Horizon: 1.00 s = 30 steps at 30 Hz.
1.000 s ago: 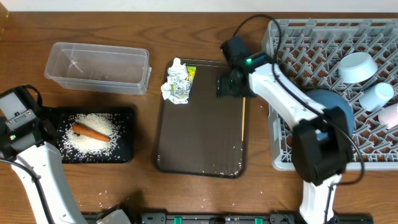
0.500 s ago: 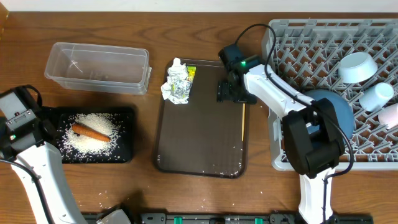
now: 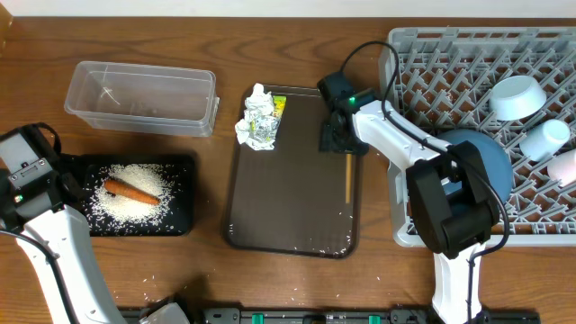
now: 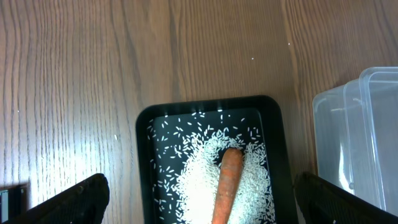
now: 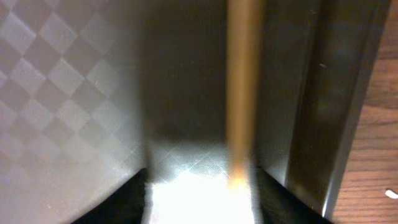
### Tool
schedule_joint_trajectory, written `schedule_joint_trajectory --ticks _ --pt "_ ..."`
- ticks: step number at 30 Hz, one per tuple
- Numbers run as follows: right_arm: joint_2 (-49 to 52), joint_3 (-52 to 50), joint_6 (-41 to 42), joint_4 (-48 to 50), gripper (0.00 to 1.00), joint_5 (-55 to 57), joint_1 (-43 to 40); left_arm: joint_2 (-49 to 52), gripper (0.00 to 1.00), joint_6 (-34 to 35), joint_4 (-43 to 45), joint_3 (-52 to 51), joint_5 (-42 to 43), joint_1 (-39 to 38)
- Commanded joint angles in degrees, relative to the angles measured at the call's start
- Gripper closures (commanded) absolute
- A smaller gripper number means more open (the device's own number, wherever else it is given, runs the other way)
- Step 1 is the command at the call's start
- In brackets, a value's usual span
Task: Sort waste into correct bins and load items into the dishwasher rack
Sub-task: 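Move the right gripper back to the tray and grasp the second chopstick, then carry the chopstick right and insert it into the rack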
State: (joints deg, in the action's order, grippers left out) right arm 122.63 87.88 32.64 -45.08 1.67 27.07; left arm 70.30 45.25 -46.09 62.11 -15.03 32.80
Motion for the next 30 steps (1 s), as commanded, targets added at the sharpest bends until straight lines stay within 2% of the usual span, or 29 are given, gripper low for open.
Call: schedule_joint_trajectory --ticks 1,2,10,18,24,30 --pt "0.3 -1.1 0.6 0.6 0.89 -3.1 0.1 0.1 0.03 0.7 -0.1 0.0 -0.9 0.1" --pt "0.3 -1.0 0.5 0.7 0.99 -4.8 0.1 0.1 0.03 0.7 -0.1 0.0 -0.9 0.1" --pt "-2.7 3.4 -3.8 -0.8 0.99 -9.7 -1.6 0.1 0.03 0.7 -0.1 0.0 -0.9 0.1" --pt "-16.8 7.8 -9.6 -4.5 0.99 -8.3 -10.3 0.1 0.03 0.7 -0.1 0.0 -0.9 0.1" --pt "-25.4 7.8 -19.4 -5.1 0.99 -8.3 -18.5 0.1 0.03 0.7 -0.1 0.0 -0.9 0.1" --pt "-25.1 7.2 -27.6 -6.2 0.99 -6.3 -21.8 0.1 0.03 0.7 -0.1 0.0 -0.9 0.1"
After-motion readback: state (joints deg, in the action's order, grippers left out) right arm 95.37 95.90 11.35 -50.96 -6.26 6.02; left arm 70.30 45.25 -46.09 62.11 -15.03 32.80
